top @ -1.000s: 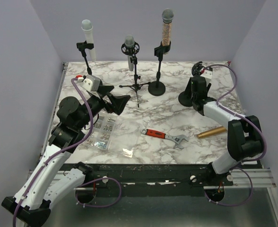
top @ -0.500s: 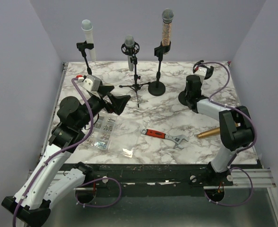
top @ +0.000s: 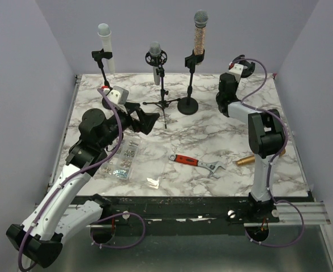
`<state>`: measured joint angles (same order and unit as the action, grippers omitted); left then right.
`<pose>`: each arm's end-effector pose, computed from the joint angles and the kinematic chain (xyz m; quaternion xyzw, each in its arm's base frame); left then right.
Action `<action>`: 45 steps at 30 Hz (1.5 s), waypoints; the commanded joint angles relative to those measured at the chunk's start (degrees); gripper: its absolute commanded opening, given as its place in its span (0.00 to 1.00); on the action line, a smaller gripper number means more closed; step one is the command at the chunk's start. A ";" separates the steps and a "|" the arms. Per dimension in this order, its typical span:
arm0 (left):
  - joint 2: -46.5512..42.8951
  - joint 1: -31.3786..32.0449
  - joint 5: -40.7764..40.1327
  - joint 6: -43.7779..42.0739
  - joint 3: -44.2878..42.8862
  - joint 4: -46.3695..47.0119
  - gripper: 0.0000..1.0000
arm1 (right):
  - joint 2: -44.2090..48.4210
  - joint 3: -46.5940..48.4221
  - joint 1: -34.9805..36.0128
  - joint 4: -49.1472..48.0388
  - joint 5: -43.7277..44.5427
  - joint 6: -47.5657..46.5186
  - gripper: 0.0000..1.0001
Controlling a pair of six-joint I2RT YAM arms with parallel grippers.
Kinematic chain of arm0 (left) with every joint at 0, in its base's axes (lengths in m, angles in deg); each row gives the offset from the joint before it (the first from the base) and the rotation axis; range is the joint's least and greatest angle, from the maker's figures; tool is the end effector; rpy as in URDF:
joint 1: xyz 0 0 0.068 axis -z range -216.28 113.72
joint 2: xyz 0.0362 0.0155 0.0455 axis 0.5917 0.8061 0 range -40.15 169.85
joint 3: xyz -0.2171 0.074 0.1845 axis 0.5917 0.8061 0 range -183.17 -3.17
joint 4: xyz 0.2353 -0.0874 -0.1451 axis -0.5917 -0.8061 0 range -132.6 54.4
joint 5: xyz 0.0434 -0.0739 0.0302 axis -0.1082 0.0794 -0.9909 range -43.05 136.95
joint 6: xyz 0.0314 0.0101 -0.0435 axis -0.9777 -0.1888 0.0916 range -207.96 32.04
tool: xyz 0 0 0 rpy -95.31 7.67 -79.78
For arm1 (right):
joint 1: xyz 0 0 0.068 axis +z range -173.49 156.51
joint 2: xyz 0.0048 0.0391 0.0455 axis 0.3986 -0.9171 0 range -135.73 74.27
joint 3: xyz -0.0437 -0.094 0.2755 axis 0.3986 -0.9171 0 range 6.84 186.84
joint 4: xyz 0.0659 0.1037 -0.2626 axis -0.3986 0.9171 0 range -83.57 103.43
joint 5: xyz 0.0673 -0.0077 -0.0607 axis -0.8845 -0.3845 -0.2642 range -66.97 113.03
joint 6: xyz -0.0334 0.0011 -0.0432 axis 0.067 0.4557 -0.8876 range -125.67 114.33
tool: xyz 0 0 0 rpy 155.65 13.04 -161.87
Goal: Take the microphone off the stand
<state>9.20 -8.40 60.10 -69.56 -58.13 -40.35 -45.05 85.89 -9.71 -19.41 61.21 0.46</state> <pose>0.1827 -0.1061 0.4189 0.1389 0.6880 -0.3519 0.6193 0.4992 0.0993 0.2053 0.1501 0.7585 -0.1544 0.6150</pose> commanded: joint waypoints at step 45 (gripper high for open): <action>0.22 0.28 1.69 -2.62 -0.68 1.72 0.98 | 14.63 17.59 -4.91 26.66 -51.56 8.30 1.00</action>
<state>9.20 -8.40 58.61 -72.67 -58.15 -40.77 -33.67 104.31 -14.94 10.47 29.05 9.64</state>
